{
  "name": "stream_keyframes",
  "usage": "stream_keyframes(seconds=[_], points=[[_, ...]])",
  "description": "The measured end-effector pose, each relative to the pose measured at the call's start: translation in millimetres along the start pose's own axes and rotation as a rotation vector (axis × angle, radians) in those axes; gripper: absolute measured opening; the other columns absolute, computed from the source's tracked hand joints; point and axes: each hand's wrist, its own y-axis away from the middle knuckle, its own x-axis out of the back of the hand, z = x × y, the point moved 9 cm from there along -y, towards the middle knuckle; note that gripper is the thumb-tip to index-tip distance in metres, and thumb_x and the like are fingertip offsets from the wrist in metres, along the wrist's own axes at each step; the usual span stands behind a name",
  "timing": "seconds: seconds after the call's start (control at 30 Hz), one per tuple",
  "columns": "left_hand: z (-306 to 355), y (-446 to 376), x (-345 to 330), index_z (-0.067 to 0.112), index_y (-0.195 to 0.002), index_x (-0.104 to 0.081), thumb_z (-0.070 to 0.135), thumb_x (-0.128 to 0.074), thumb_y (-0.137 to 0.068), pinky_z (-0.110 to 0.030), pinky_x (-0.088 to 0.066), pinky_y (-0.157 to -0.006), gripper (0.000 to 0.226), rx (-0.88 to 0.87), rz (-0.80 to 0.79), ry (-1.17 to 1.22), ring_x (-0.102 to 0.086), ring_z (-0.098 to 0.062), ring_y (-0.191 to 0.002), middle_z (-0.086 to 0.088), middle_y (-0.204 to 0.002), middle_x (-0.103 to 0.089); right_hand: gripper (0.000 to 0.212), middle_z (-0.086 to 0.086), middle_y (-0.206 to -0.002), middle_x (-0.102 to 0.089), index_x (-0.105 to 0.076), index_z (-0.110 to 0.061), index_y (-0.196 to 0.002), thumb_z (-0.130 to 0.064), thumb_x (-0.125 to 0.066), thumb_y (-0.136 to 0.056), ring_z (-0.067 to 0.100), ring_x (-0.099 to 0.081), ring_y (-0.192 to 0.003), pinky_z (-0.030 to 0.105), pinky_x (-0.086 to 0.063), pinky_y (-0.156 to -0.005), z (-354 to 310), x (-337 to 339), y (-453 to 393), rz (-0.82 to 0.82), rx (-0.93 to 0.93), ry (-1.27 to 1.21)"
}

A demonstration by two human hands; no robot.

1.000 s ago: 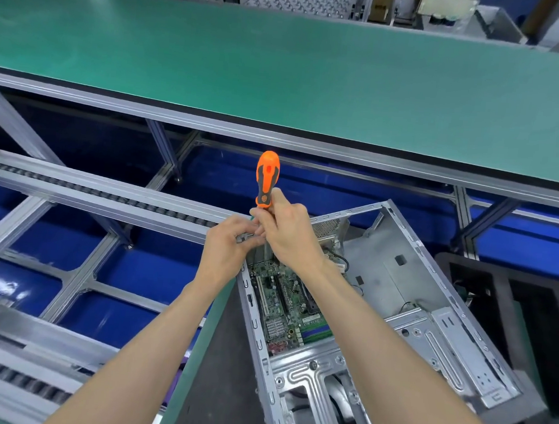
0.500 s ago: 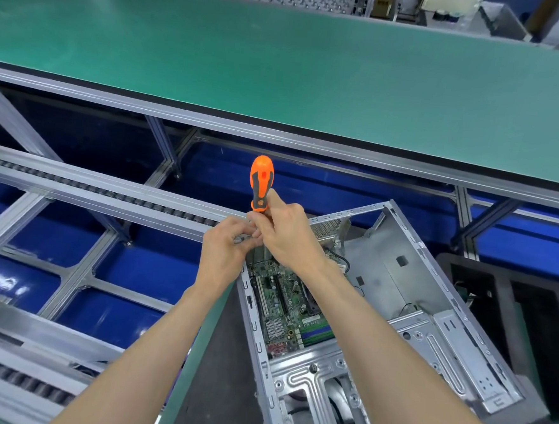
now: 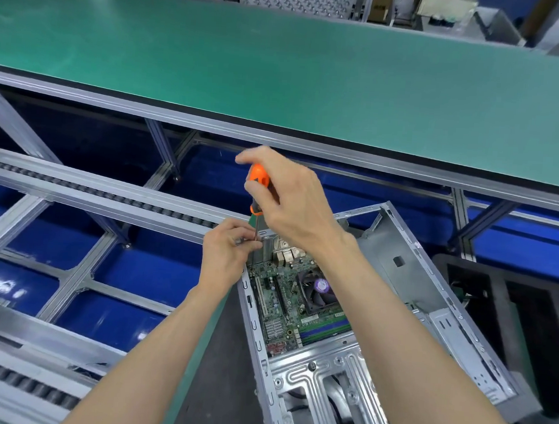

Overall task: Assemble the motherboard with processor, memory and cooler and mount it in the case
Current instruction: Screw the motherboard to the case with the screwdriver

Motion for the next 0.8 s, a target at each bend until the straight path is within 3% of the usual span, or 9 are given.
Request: stream_keyframes(seconds=[0.1, 0.27, 0.33, 0.43, 0.53, 0.6, 0.7, 0.8], points=[[2, 2, 0, 0.007, -0.08, -0.078, 0.005, -0.083, -0.075, -0.004, -0.038, -0.072, 0.007, -0.029, 0.0, -0.003, -0.059, 0.001, -0.08, 0.002, -0.091, -0.069, 0.01, 0.0, -0.088, -0.053, -0.061, -0.013, -0.096, -0.018, -0.052, -0.097, 0.03, -0.054, -0.065, 0.045, -0.047, -0.058, -10, 2, -1, -0.016, 0.059, 0.211], [0, 3, -3, 0.013, -0.082, -0.078, 0.007, -0.082, -0.077, -0.005, -0.038, -0.073, 0.008, -0.021, -0.031, 0.038, -0.058, 0.007, -0.082, 0.011, -0.089, -0.068, 0.034, -0.004, -0.088, -0.035, -0.044, -0.017, -0.086, -0.045, -0.039, -0.105, 0.034, -0.047, -0.066, 0.039, -0.036, -0.055, -11, -8, -12, -0.148, 0.041, 0.657], [-3, 3, -2, 0.012, -0.079, -0.078, 0.007, -0.082, -0.077, -0.004, -0.036, -0.068, 0.007, -0.006, -0.004, 0.038, -0.055, 0.008, -0.075, 0.014, -0.082, -0.065, 0.035, -0.002, -0.091, -0.037, -0.044, -0.013, -0.085, -0.045, -0.045, -0.1, 0.03, -0.042, -0.063, 0.037, -0.033, -0.055, -15, -11, -15, -0.205, 0.057, 0.613], [-7, 4, 1, 0.013, -0.077, -0.077, 0.009, -0.082, -0.078, -0.004, -0.035, -0.064, 0.007, 0.009, 0.027, 0.005, -0.054, 0.008, -0.071, 0.019, -0.074, -0.058, 0.024, 0.002, -0.098, -0.046, -0.055, -0.011, -0.097, -0.03, -0.058, -0.082, 0.03, -0.046, -0.069, 0.037, -0.036, -0.058, -21, -22, -16, -0.354, 0.074, 0.539], [-9, 4, -4, 0.01, -0.078, -0.076, 0.008, -0.082, -0.078, -0.005, -0.038, -0.067, 0.006, 0.004, -0.007, 0.014, -0.056, 0.006, -0.079, 0.022, -0.084, -0.061, 0.023, -0.001, -0.073, -0.031, -0.043, -0.014, -0.084, -0.029, -0.058, -0.09, 0.03, -0.042, -0.072, 0.037, -0.031, -0.062, -17, -14, -20, -0.316, 0.016, 0.636], [-9, 3, -5, 0.008, -0.078, -0.077, 0.008, -0.082, -0.078, -0.01, -0.041, -0.069, 0.005, -0.008, -0.024, 0.018, -0.058, 0.0, -0.081, 0.02, -0.088, -0.063, 0.031, -0.002, -0.069, -0.022, -0.037, -0.015, -0.078, -0.033, -0.057, -0.094, 0.03, -0.04, -0.071, 0.037, -0.03, -0.063, -15, -10, -21, -0.3, 0.006, 0.704], [-11, 4, -3, 0.008, -0.077, -0.077, 0.006, -0.082, -0.077, -0.01, -0.042, -0.071, 0.006, -0.006, 0.004, 0.034, -0.058, 0.004, -0.081, 0.021, -0.087, -0.063, 0.021, 0.002, -0.085, -0.042, -0.053, -0.012, -0.088, -0.03, -0.062, -0.082, 0.031, -0.049, -0.076, 0.038, -0.037, -0.062, -20, -18, -20, -0.412, 0.038, 0.621], [-12, 6, -1, 0.009, -0.075, -0.076, 0.005, -0.082, -0.077, -0.005, -0.04, -0.068, 0.007, -0.005, 0.038, 0.046, -0.058, 0.006, -0.079, 0.02, -0.085, -0.063, 0.023, 0.002, -0.095, -0.044, -0.054, -0.01, -0.094, -0.026, -0.064, -0.08, 0.028, -0.048, -0.076, 0.038, -0.038, -0.061, -28, -24, -19, -0.436, 0.062, 0.59]])
